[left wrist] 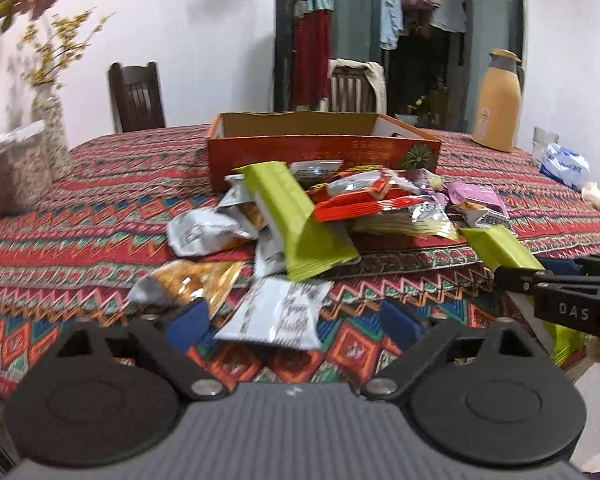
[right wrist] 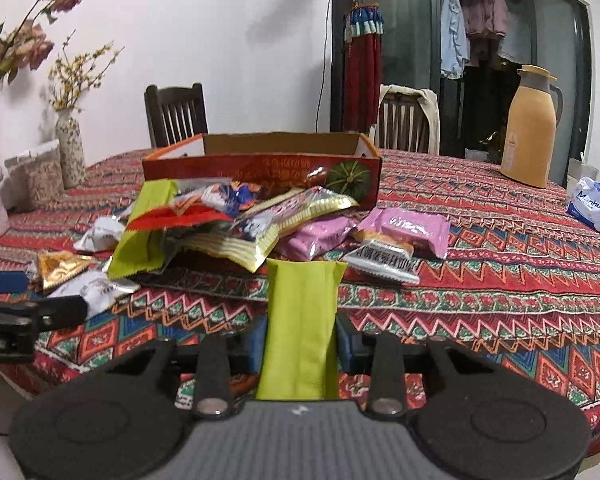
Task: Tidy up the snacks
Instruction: 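Grasp the white printed packet with the left gripper while the right grasps a green bar, then carry both packets over the orange box and open both grippers to drop them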
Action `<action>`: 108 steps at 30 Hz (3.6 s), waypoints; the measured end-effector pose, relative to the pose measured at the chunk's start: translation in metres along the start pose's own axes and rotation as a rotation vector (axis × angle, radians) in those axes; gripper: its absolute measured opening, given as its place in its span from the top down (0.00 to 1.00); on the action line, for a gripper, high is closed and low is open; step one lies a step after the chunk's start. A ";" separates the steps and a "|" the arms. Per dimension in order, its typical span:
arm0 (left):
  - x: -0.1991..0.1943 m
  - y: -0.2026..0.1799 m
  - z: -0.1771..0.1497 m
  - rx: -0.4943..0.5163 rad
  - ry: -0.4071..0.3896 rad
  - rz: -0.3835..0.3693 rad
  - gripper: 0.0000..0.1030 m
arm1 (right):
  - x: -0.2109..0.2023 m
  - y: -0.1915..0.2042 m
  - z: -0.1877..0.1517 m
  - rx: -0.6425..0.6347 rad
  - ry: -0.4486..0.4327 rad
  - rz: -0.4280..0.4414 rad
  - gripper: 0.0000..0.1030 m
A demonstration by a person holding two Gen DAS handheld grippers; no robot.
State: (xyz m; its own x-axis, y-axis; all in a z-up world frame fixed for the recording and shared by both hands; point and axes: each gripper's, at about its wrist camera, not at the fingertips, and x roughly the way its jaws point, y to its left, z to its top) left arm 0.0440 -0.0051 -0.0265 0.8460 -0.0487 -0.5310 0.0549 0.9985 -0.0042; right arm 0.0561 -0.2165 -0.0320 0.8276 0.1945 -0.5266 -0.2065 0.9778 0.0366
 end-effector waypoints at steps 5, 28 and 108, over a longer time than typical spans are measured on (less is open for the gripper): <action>0.026 -0.003 0.012 0.010 0.050 -0.059 0.37 | -0.001 -0.002 0.001 0.010 -0.016 0.015 0.67; 0.023 0.000 0.014 0.045 0.080 -0.045 0.61 | -0.005 -0.013 0.012 0.011 -0.051 0.026 0.67; 0.179 0.047 0.226 -0.202 -0.174 0.087 0.00 | 0.219 -0.044 0.233 0.121 -0.124 -0.030 0.00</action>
State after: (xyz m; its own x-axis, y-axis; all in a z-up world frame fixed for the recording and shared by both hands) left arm 0.3178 0.0275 0.0699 0.9223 0.0516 -0.3831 -0.1143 0.9831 -0.1428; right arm 0.3684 -0.1982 0.0491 0.8919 0.1658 -0.4207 -0.1226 0.9842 0.1280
